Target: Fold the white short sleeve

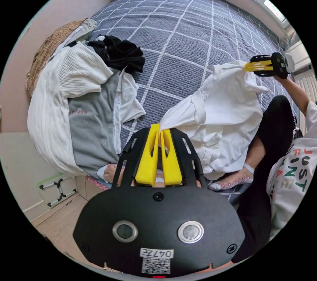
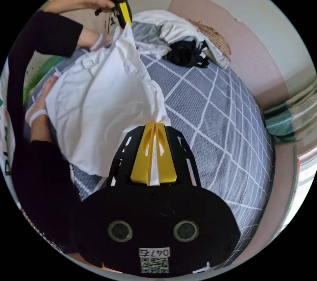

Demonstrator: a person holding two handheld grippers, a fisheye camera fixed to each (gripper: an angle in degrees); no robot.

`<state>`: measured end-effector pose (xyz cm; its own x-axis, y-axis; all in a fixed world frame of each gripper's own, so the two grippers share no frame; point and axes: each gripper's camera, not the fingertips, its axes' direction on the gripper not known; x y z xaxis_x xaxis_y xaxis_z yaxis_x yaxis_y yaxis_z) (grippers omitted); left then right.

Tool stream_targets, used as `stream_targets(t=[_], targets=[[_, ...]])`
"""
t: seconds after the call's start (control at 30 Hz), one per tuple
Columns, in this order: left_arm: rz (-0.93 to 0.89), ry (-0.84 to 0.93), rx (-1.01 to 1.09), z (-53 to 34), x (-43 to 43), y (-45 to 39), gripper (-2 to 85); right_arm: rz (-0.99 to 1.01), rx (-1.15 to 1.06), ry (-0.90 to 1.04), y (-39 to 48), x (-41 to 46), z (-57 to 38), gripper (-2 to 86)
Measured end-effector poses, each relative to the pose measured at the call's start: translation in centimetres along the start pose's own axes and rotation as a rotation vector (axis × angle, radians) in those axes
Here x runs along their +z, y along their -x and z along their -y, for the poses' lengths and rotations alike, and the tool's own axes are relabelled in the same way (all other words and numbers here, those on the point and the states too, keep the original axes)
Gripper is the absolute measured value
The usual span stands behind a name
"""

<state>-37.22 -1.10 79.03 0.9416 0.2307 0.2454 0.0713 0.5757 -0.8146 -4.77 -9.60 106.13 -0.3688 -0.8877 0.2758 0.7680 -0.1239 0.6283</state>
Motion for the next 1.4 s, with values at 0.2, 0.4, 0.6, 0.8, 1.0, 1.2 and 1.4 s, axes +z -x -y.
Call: stream_targets(t=[0.2,0.4,0.6,0.8,1.0,1.2,1.4], targets=[[-0.007,-0.235,0.028,-1.7,-10.5,-0.2,-0.8,0.009,0.124,-0.177,-2.6,-17.1,-3.2,-0.5],[-0.066,-0.250,0.018,7.2,-15.6,2.8,-0.8,0.078,0.283,-0.102,-12.2,-22.5,-6.5,-0.5],[-0.058,-0.279,0.044,10.6,-18.7,2.8,-0.8,0.236,0.420,-0.321,-17.8,-26.6,-11.1,-0.4],[-0.030,-0.270,0.081,9.7,-18.5,1.2,-0.8,0.083,0.273,-0.143,-14.0,-26.3,-10.2,-0.4],[-0.050,-0.223,0.090,8.5,-15.9,0.7,-0.8,0.184,0.273,-0.092,-12.1,-22.5,-12.1,-0.3],[-0.162,-0.032,0.088,8.8,-5.7,0.4,-0.8,0.333,0.332,0.049,-9.8,-11.3,-16.8,-0.2],[-0.199,0.012,0.083,8.1,-2.1,1.7,-0.8,0.417,0.459,-0.023,-10.2,-7.6,-20.9,0.2]])
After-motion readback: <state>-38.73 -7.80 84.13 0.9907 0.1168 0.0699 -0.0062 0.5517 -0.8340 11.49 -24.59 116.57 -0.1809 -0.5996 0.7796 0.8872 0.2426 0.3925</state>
